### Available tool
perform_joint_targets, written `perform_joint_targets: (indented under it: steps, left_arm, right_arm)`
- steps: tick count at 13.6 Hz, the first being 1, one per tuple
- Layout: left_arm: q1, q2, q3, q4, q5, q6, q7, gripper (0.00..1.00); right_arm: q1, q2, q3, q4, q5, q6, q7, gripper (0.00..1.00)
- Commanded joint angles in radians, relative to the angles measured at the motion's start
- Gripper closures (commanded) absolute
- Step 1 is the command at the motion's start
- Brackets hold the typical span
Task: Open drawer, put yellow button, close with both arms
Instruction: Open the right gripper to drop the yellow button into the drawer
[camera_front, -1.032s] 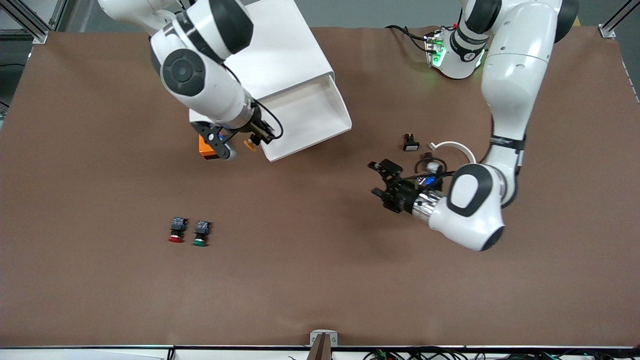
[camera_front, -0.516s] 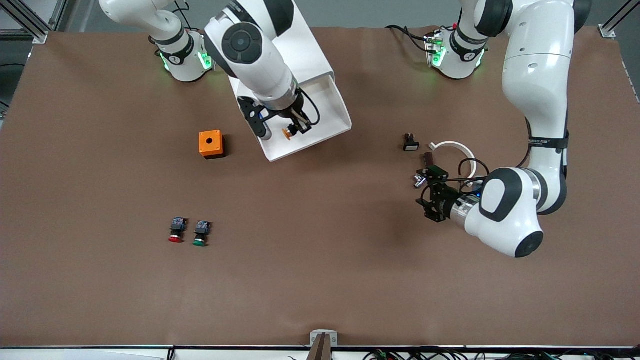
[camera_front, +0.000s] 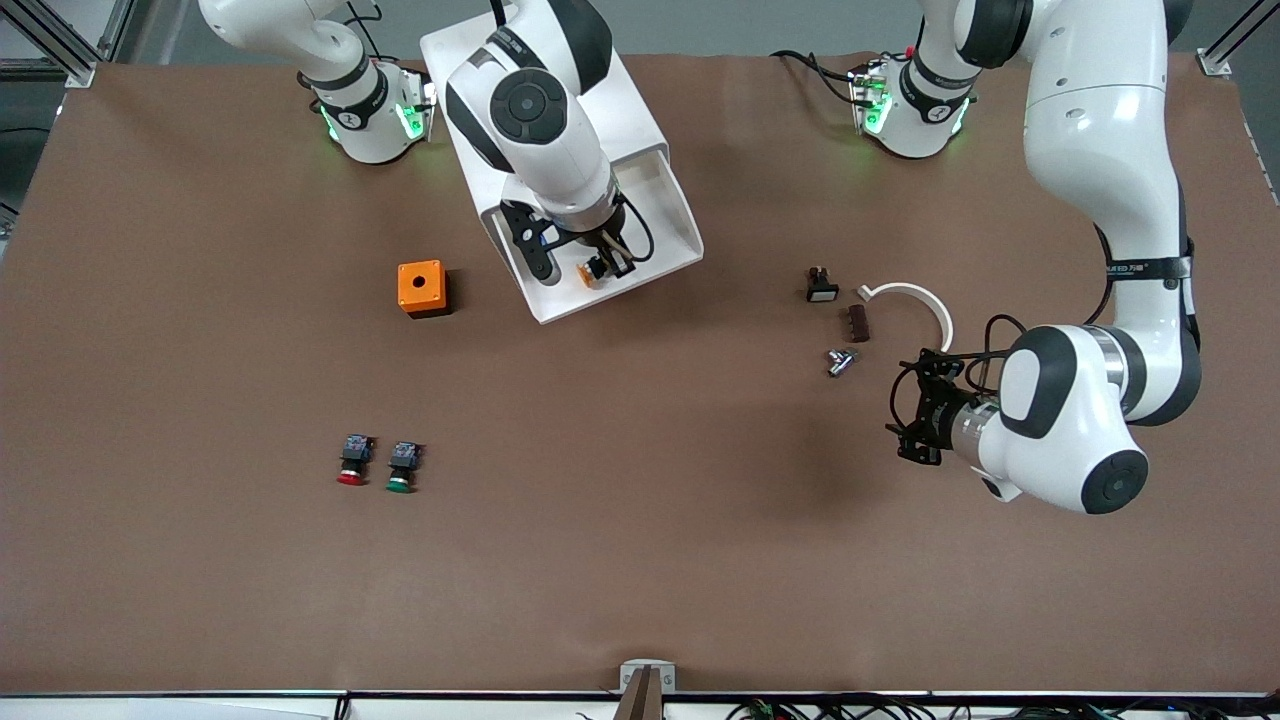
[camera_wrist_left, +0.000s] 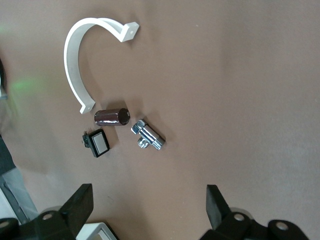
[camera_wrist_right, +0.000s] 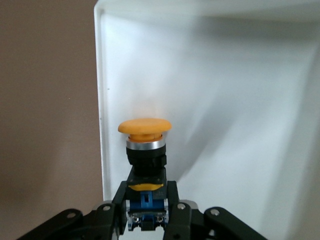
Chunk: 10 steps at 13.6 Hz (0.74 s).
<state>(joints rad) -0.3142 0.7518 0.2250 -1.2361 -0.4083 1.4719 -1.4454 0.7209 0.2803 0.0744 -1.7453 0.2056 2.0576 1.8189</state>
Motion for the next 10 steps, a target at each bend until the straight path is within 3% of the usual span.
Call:
perform_joint_targets:
  steps: [1,2,4,6,10]
  left_arm:
    - [-0.011,-0.04,0.005,-0.01,0.023,0.021,0.075,0.01]
    - [-0.011,-0.046,0.004,-0.01,0.023,0.021,0.094,0.01]
    - [-0.011,-0.061,0.002,-0.01,0.023,0.031,0.115,0.01]
    - [-0.017,-0.069,0.002,-0.01,0.023,0.033,0.12,0.01]
    - [-0.046,-0.077,0.0,-0.01,0.023,0.042,0.123,0.01]
  right_arm:
    - [0.006,-0.012,-0.008,0.021,-0.023,-0.007,0.023,0.38]
    - [0.005,-0.015,-0.008,0.041,-0.044,-0.019,0.022,0.3]
    - [-0.003,-0.02,-0.013,0.09,-0.101,-0.063,0.014,0.0]
    - [-0.062,-0.024,-0.018,0.14,-0.124,-0.106,-0.067,0.0]
    - [-0.22,-0.026,-0.022,0.272,-0.115,-0.316,-0.364,0.0]
